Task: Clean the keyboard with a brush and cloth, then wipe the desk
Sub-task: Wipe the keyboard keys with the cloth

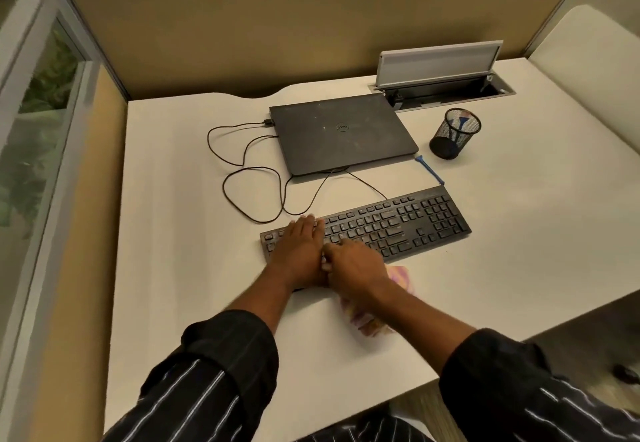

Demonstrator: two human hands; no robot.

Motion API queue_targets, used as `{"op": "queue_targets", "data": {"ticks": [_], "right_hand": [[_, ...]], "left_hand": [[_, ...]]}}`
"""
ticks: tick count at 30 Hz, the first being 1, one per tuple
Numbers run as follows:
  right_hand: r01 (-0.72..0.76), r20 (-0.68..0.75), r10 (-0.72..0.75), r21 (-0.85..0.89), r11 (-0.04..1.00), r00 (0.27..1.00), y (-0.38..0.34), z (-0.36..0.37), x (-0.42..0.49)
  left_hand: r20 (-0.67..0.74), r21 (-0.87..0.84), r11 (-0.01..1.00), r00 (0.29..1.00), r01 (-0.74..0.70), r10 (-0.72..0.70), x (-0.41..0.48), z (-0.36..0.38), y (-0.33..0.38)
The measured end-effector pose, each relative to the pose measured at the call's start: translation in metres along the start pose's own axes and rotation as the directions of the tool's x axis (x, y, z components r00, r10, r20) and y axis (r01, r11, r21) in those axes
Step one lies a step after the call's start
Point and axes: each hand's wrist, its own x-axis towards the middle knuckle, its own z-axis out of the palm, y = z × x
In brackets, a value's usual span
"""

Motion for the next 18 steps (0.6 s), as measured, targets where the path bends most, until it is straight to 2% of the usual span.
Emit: {"op": "queue_targets", "data": {"ticks": [2,5,8,11,15,18], "right_hand": [[-0.056,-0.03,0.059,0.066,0.996,0.998,0.036,-0.005,0.001],[-0.246,-0.074,0.261,0.169,0.954,0.962,0.111,-0.018,0.002],[-0.345,-0.094,0.364,0.17,0.923,0.927,0.155,-0.023,0.004],[-0.292,-0.111,0.308,0.138,0.946,0.945,0.141,-0.017,0.009],[-0.089,-0.066,0.097,0.113,0.99,0.993,0.098,-0.002,0.008],[0.036,-0.027,-0.032,0.171,0.985,0.999,0.106,-0.005,0.009]], "left_hand": [[-0.013,0.024,1.0,1.0,0.01,-0.01,0.002,0.0,0.002],[0.003,0.036,0.999,1.0,0.008,-0.008,0.005,-0.002,0.0],[0.022,0.052,0.999,1.0,0.001,-0.002,0.012,-0.005,0.005],[0.015,0.068,0.998,1.0,-0.018,0.017,0.022,-0.005,0.017],[-0.008,0.053,0.996,0.998,-0.065,0.066,0.047,-0.004,0.049],[0.022,0.036,0.994,0.995,-0.099,0.098,0.066,-0.006,0.069]]}}
